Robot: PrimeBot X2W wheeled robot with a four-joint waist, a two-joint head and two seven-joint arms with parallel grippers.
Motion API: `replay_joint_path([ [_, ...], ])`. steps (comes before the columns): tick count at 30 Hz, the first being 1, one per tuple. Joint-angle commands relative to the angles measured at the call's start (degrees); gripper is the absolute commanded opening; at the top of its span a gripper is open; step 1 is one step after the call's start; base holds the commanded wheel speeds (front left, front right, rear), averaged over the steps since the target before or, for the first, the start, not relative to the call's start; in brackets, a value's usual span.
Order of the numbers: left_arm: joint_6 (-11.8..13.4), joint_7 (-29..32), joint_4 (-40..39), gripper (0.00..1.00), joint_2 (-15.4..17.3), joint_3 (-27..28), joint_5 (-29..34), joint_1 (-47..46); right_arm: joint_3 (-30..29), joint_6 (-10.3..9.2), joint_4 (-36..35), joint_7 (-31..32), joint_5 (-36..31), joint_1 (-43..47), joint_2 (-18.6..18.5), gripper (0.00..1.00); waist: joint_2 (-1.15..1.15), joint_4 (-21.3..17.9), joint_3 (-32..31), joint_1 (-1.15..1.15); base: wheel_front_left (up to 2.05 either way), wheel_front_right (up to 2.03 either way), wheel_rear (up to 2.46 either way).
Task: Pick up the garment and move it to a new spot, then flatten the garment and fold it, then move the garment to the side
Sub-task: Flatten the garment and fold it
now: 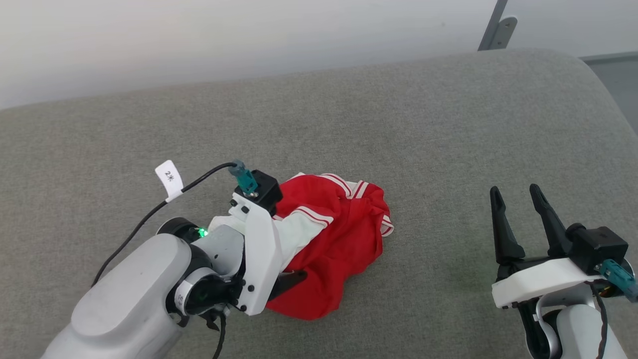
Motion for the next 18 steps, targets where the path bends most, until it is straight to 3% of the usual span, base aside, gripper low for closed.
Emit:
replay_joint_path([
  [1, -0.1, -1.1, 0.9, 1.0, -0.4, 0.5, 0.2, 0.9, 0.0, -0.02, -0.3, 0.1, -0.3, -0.2, 0.0, 1.0, 0.0, -0.3, 0.3, 0.0, 0.0, 0.0, 0.0],
  [4, -0.8, -2.1, 2.6, 1.0, -0.1, 0.4, 1.1, 0.5, -0.1, -0.02, -0.4, 0.0, -0.4, -0.4, 0.1, 1.0, 0.0, -0.5, 0.7, 0.0, 0.0, 0.0, 0.0],
  [5, -1.0, -2.5, 3.0, 0.56, -0.1, 0.3, 1.0, 0.4, -0.1, -0.02, -0.4, 0.0, -0.5, -0.4, 0.1, 1.0, 0.0, -0.5, 0.8, 0.0, 0.0, 0.0, 0.0],
  [6, -1.5, -2.7, 3.4, 0.0, 0.0, 0.3, 1.0, 0.3, -0.1, -0.02, -0.4, -0.1, -0.5, -0.5, 0.1, 1.0, 0.0, -0.5, 0.9, 0.0, 0.0, 0.0, 0.0],
  [18, -2.7, -3.7, 4.3, 0.0, -0.2, 1.4, -0.2, -0.9, -0.9, -0.02, -0.2, -0.5, -1.3, -0.6, 0.4, 1.0, 0.0, 0.5, 1.2, 0.0, 0.0, 0.0, 0.0],
])
